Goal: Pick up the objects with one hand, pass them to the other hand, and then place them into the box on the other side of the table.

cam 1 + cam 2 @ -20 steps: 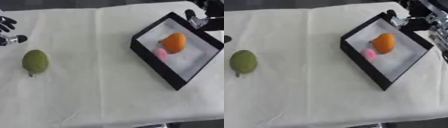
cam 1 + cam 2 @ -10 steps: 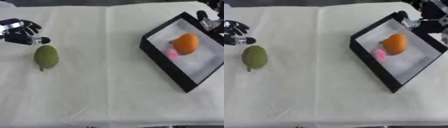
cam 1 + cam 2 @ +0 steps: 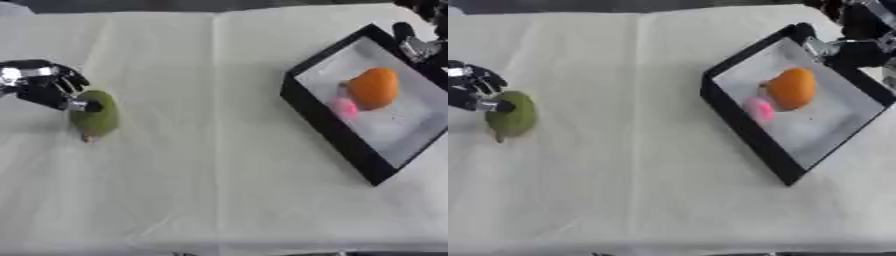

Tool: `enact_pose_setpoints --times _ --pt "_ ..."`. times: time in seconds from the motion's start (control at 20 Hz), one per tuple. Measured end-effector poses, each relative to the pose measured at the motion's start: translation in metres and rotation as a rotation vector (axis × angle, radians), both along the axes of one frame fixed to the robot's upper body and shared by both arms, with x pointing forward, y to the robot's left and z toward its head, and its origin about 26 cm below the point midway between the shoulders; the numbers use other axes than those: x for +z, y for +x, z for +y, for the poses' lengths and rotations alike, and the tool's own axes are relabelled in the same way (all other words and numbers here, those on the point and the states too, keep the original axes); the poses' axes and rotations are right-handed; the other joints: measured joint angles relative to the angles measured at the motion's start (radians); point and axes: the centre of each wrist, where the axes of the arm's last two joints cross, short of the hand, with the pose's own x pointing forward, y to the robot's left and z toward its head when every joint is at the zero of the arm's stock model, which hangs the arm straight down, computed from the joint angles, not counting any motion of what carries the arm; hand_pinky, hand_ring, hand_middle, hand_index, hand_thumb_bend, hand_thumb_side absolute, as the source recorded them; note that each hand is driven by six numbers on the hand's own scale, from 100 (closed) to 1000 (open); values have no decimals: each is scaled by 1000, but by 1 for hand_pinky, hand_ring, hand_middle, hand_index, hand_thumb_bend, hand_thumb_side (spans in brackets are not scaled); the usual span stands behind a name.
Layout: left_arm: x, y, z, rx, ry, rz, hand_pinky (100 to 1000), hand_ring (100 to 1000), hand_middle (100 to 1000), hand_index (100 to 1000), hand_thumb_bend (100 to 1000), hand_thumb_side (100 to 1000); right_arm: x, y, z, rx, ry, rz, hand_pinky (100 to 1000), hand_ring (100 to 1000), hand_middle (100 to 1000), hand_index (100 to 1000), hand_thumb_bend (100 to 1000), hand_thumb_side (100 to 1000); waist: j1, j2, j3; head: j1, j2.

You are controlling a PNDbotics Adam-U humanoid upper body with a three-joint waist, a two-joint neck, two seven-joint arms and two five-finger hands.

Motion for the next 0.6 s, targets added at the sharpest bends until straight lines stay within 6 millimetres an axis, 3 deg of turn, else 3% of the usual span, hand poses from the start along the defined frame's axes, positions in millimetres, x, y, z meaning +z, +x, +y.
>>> enact_pose_setpoints --times 0.3,0.5,0.6 --pt "-12 2 -4 14 26 -32 879 819 762 870 557 540 -3 1 1 -2 1 3 1000 1000 909 1000 100 114 -1 0 0 5 0" --pt "-18 1 -12 65 -25 -84 847 763 681 819 374 521 -5 1 0 -6 -3 8 1000 1000 909 1000 100 116 -1 0 0 6 0" --pt "-19 1 -15 93 -57 -105 831 727 640 766 196 482 -6 1 0 -7 -4 9 1000 1000 909 1000 100 117 -3 0 -1 7 0"
